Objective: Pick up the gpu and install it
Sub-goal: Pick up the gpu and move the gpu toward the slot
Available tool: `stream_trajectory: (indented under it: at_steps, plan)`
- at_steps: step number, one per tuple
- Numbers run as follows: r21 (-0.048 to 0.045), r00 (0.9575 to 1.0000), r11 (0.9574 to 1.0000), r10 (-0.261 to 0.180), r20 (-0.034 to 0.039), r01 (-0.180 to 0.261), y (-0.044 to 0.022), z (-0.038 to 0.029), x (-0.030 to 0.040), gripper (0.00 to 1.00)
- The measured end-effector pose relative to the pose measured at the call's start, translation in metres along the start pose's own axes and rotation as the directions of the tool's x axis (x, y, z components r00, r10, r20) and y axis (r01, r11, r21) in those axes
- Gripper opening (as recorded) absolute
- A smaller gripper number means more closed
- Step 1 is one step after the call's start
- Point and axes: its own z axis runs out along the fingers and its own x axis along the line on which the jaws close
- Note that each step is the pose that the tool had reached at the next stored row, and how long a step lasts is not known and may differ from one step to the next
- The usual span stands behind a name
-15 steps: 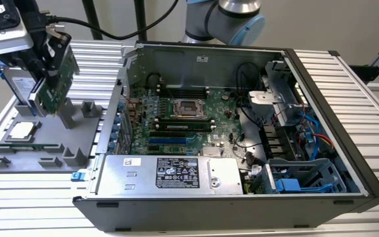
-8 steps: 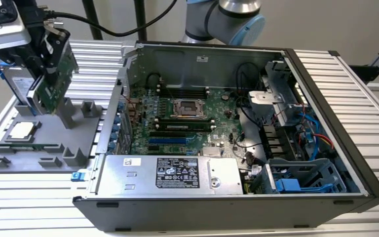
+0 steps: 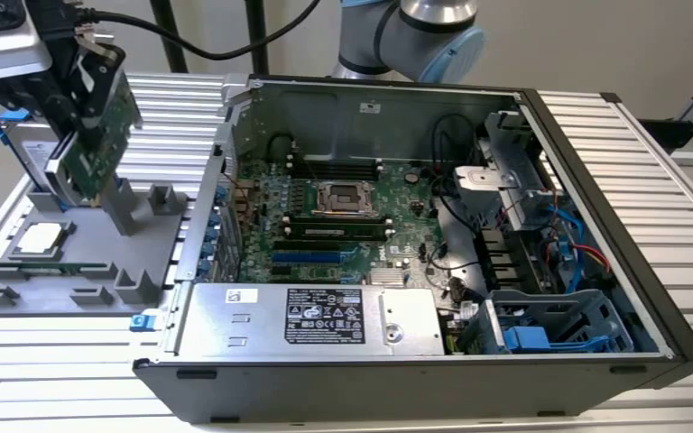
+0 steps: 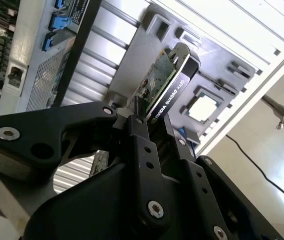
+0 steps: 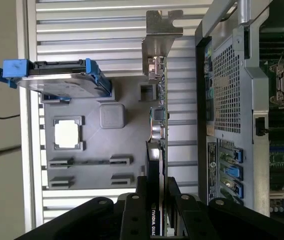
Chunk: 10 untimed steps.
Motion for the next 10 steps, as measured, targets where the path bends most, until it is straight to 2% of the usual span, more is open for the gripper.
stream_trajectory:
  at_steps: [10]
  plan:
    - [-0.0001, 1.0000, 1.0000, 0.000, 0.0000, 0.000, 0.0004, -0.0076, 0.0000, 0.00]
